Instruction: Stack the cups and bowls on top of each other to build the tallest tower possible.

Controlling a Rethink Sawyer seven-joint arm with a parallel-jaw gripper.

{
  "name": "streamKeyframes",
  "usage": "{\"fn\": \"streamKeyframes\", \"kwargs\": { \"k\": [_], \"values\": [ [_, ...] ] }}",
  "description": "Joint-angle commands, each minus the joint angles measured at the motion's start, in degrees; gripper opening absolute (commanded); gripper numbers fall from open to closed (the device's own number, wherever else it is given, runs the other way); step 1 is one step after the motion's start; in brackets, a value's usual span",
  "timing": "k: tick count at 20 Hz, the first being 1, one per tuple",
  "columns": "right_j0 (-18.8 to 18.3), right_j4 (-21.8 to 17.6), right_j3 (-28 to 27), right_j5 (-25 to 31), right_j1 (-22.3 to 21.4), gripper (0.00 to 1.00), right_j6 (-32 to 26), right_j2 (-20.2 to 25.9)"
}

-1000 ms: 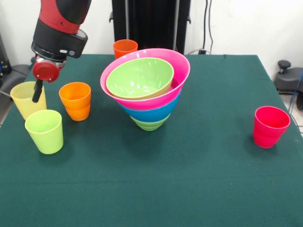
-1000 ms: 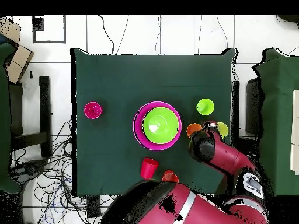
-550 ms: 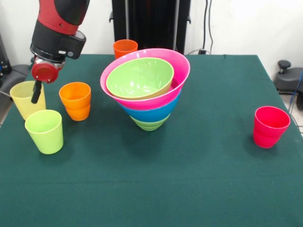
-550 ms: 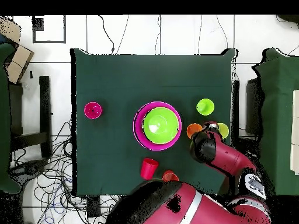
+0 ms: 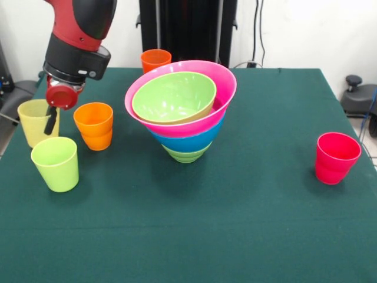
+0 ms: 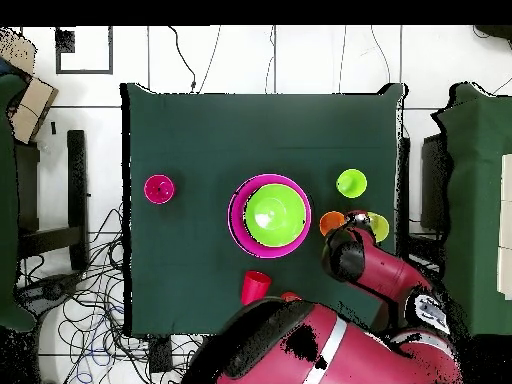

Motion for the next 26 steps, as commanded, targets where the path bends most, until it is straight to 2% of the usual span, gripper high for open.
{"fn": "streamKeyframes", "kwargs": {
  "k": [1, 16, 17, 26],
  "values": [
    [-0.1, -3.4, 1.7, -0.6, 1.9, 1.00, 1.9, 7.1],
    [-0.4, -3.8, 1.7, 0.2, 1.4, 1.00, 1.3, 7.2],
    [-0.7, -3.9, 1.7, 0.3, 1.2, 0.00, 1.2, 7.6],
    [-1.0, -4.1, 1.8, 1.0, 0.9, 0.00, 0.9, 7.7]
  ]
}}
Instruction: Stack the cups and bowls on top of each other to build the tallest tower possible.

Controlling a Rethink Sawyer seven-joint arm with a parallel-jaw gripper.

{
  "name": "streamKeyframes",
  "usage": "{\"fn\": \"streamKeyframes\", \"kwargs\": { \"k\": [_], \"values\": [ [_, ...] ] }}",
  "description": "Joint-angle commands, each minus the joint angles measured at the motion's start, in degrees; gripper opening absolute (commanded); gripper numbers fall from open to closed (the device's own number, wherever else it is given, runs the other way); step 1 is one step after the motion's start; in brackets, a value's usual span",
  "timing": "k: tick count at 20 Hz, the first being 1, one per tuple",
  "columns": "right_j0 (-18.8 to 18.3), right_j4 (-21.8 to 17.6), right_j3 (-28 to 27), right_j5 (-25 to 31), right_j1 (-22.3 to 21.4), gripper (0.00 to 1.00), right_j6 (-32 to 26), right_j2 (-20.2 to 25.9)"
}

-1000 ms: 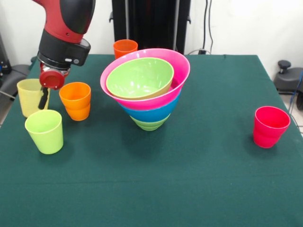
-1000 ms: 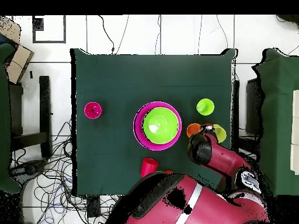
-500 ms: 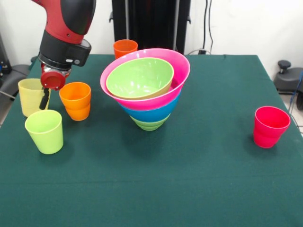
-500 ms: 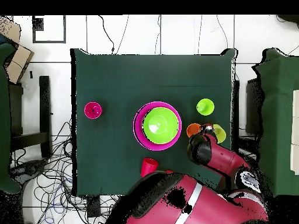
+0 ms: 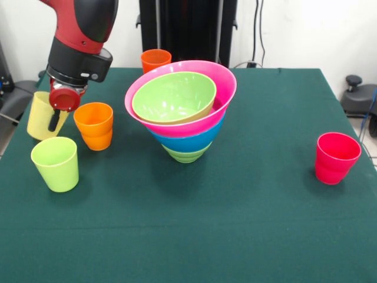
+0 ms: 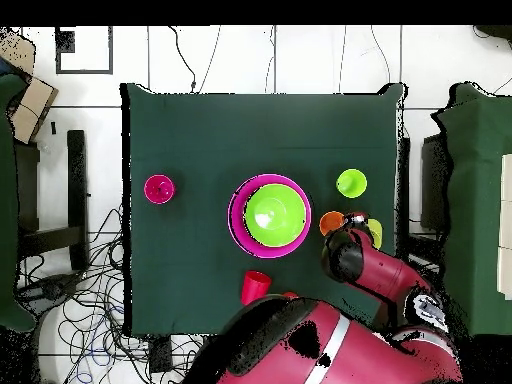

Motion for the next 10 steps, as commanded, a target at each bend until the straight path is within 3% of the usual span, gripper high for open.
{"fn": "streamKeyframes", "kwargs": {
  "k": [1, 10],
  "values": [
    [-0.6, -4.0, 1.8, 1.1, 0.3, 0.00, 0.9, 7.4],
    [-0.2, -2.7, 2.0, 3.7, -1.0, 0.00, 1.1, 7.6]
  ]
}}
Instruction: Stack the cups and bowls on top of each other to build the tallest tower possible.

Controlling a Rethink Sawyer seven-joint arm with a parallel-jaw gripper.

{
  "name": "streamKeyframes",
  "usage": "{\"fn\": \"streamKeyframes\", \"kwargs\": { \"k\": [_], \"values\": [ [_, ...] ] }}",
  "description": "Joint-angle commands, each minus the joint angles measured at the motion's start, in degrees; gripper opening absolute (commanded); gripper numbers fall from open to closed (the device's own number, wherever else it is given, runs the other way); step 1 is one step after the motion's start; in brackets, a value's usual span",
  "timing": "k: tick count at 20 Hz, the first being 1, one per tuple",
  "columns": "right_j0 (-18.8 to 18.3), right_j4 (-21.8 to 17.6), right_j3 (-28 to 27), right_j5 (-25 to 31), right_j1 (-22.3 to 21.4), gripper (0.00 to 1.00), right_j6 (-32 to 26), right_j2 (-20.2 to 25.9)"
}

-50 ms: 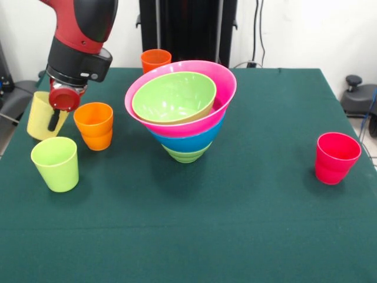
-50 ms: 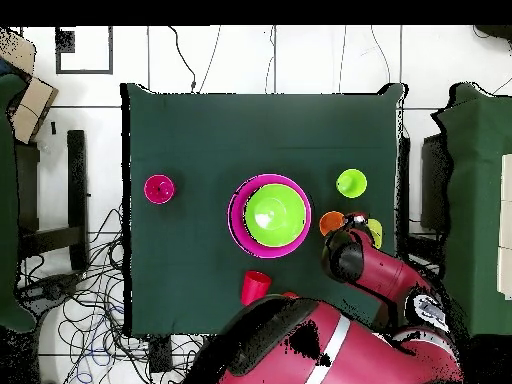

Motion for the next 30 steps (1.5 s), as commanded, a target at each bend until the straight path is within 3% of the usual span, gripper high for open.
{"fn": "streamKeyframes", "kwargs": {
  "k": [1, 11, 30],
  "values": [
    [0.0, -2.3, 2.2, 4.5, -1.3, 0.00, 1.2, 7.8],
    [2.3, -0.4, 2.0, 8.7, -3.9, 0.00, 1.1, 6.6],
    [2.8, 0.5, 2.0, 16.4, -8.9, 0.00, 0.7, 7.1]
  ]
}}
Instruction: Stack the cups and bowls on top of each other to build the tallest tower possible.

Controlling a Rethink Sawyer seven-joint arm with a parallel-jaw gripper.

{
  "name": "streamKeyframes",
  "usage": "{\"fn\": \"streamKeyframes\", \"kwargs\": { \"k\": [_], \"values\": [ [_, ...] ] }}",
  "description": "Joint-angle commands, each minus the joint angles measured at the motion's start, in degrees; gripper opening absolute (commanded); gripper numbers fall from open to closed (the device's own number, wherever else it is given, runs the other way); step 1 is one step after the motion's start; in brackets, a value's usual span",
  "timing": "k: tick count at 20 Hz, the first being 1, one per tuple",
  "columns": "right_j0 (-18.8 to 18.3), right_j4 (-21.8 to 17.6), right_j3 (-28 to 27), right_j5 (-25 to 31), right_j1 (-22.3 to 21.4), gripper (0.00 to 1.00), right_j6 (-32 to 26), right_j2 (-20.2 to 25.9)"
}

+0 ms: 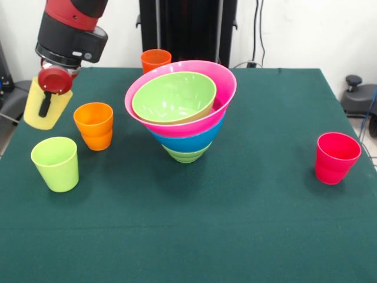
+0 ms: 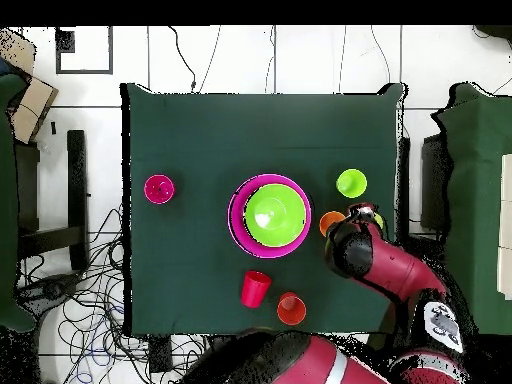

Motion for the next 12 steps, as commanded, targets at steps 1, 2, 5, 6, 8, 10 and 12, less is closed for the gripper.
{"fn": "streamKeyframes", "kwargs": {
  "k": [1, 2, 5, 6, 8, 10, 12],
  "values": [
    [2.2, 0.6, 1.5, 10.2, -2.0, 0.00, 0.7, 6.4],
    [2.2, 0.7, 1.4, 10.8, -2.4, 0.00, 0.6, 6.4],
    [2.3, 0.9, 1.2, 12.1, -3.0, 0.00, 0.6, 6.5],
    [2.6, 1.0, 1.1, 12.6, -3.3, 0.00, 0.8, 6.3],
    [3.1, 1.2, 0.9, 13.6, -3.7, 0.00, 1.0, 6.0],
    [3.6, 1.7, 0.6, 14.4, -3.9, 0.00, 1.5, 5.6],
    [3.8, 1.9, 0.3, 15.3, -4.3, 0.00, 1.5, 5.5]
  ]
}}
